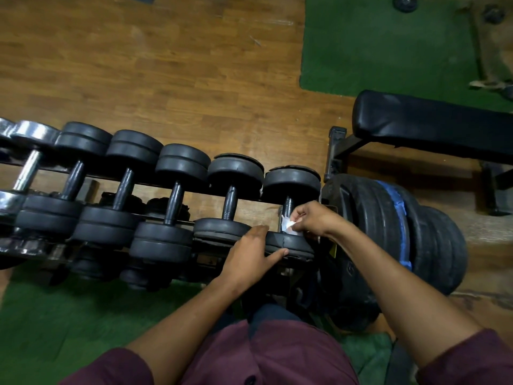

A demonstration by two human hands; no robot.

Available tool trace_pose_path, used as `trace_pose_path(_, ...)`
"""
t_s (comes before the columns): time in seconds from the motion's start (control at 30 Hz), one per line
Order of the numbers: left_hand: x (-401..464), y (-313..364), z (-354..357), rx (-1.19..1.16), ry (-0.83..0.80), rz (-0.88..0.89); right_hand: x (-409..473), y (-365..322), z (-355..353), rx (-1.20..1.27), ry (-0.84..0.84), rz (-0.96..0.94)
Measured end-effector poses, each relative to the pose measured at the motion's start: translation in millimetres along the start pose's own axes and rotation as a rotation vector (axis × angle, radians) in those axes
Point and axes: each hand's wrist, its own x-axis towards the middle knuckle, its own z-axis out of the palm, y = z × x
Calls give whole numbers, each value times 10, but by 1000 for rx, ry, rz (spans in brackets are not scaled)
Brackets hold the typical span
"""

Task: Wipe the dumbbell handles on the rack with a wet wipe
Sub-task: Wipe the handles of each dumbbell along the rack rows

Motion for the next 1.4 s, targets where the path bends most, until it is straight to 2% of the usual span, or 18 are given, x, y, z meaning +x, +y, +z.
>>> trace_pose_path(0.17,-2,1,6,-35,7,6,-33,-151,46,-176,30,-128)
trace_pose_path(0.33,-8,-2,9,-18,6,6,-15,-217,45,-420,214,-469)
trace_pose_path(0.4,-14,-3,12,-16,4,3,10,-209,29,-576,278,-511)
trace_pose_path(0.47,-14,-2,20,-20,9,5,14,-201,31,-833,301,-547)
trace_pose_path(0.57,4,3,19,-16,7,6,23,-217,91,-1152,219,-556)
trace_pose_path(0.8,-6,-15,28,-31,3,0,157,-556,135,-1441,-39,-464)
trace_pose_path(0.97,-9,-23,45,-60,25,-2,264,-603,184,-1318,-316,-357)
trace_pose_path(1.17,-1,-63,72,-51,8,-7,250,-625,81,-1279,-497,-415)
trace_pose_path(1.27,-3,-75,82,-49,7,-2,130,-623,28,-1255,-406,-516)
trace_pose_path(1.4,7,-84,90,-43,1,-2,-89,-515,-43,-1195,-163,-655)
